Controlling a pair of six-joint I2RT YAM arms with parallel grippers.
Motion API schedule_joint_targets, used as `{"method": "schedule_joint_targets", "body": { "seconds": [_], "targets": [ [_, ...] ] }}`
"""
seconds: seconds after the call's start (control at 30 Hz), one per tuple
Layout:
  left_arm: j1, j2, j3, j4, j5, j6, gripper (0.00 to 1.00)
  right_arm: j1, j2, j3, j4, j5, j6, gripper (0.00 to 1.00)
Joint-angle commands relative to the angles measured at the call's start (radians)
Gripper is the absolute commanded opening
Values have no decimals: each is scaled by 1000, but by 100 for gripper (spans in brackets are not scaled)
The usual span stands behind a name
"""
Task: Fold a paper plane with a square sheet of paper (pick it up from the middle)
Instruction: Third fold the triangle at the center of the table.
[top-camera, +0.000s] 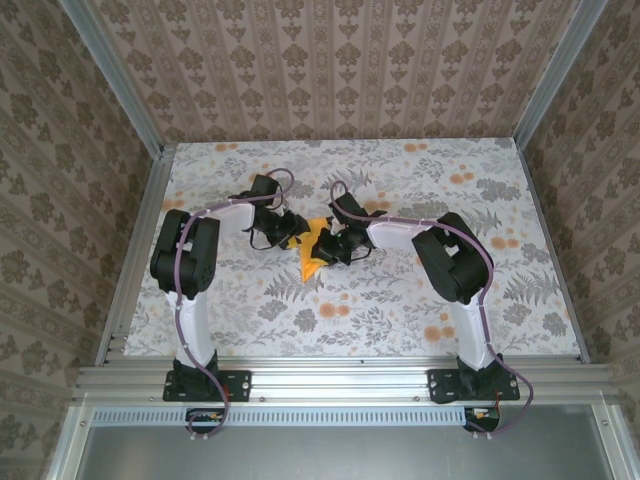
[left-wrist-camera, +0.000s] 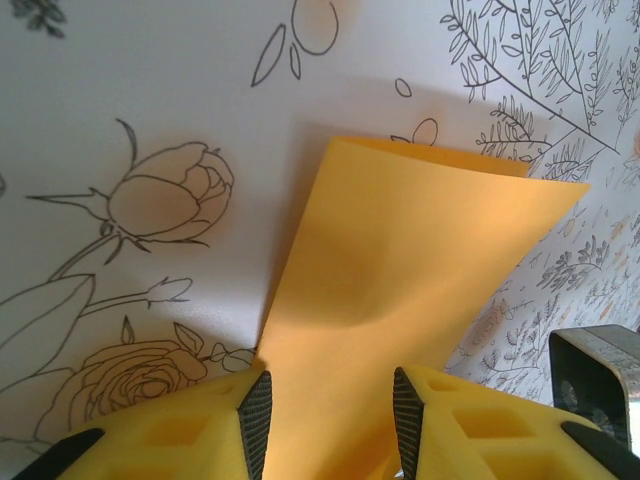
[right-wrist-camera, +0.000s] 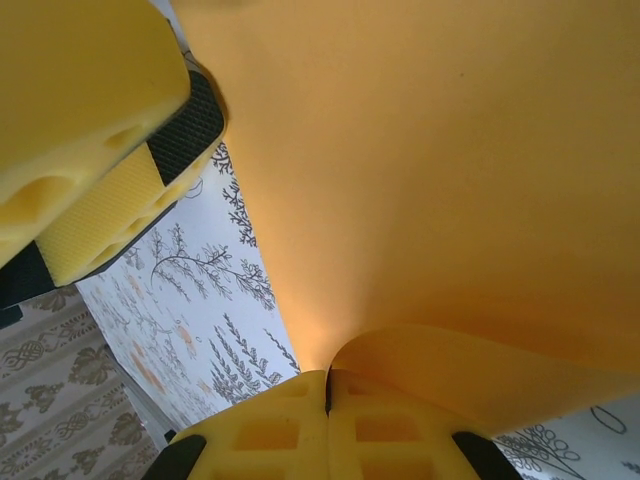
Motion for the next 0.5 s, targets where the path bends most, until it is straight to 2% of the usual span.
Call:
{"method": "schedule_joint_targets", "body": {
  "seconds": [0.0, 0.47],
  "targets": [
    [-17, 42, 2, -52, -24, 13, 40, 4, 23, 29, 19, -10, -10, 6],
    [-20, 47, 2, -54, -21, 11, 40, 4, 53, 58, -21, -1, -36, 8]
  ]
}}
